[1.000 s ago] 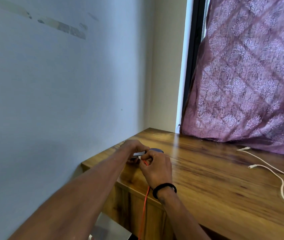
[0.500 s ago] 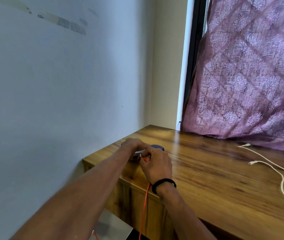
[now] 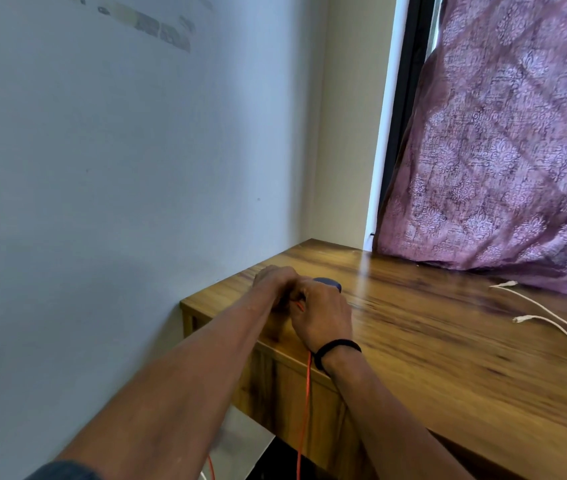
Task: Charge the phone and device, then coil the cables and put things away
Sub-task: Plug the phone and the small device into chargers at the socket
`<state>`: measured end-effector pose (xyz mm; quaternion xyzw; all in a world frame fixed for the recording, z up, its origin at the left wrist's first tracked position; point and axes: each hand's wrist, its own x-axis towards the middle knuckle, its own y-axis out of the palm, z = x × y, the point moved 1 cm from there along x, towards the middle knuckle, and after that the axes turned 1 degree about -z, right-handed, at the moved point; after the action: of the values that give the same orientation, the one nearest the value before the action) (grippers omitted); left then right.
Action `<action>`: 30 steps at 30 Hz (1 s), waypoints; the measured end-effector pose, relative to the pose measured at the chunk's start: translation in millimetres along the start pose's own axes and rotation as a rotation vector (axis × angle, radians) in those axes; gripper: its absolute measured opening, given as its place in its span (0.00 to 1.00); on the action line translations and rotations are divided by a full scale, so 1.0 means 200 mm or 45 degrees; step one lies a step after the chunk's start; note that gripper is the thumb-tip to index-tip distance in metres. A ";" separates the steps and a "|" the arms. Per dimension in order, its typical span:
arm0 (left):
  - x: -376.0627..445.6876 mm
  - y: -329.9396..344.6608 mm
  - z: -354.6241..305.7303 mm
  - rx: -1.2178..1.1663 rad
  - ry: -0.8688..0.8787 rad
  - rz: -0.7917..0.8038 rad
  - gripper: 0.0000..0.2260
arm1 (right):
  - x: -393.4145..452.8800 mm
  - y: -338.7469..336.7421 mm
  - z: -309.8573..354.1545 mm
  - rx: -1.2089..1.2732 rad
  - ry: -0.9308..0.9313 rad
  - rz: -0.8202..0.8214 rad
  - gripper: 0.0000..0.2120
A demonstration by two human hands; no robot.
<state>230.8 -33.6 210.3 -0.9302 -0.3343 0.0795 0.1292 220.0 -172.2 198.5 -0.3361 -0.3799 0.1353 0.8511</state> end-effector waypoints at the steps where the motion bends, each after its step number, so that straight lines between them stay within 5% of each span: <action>1: 0.02 0.01 -0.01 0.085 -0.019 -0.041 0.06 | 0.00 0.00 0.00 -0.003 0.003 0.014 0.07; 8: 0.02 0.01 -0.06 0.639 0.004 -0.078 0.11 | 0.00 0.00 -0.02 0.281 0.081 0.124 0.01; 13: 0.06 0.02 -0.05 0.870 0.109 -0.114 0.20 | -0.01 -0.02 -0.03 0.508 0.245 0.018 0.09; 17: 0.07 0.04 -0.06 1.069 0.175 -0.154 0.16 | 0.00 -0.03 -0.05 0.600 0.430 -0.102 0.15; 30: 0.13 0.00 0.02 1.053 0.221 -0.159 0.20 | 0.00 -0.03 -0.04 0.474 0.404 -0.078 0.13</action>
<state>249.1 -17.0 204.1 -0.7813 -0.3177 0.1203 0.5236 226.7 -179.9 198.8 -0.1789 -0.2200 0.1225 0.9511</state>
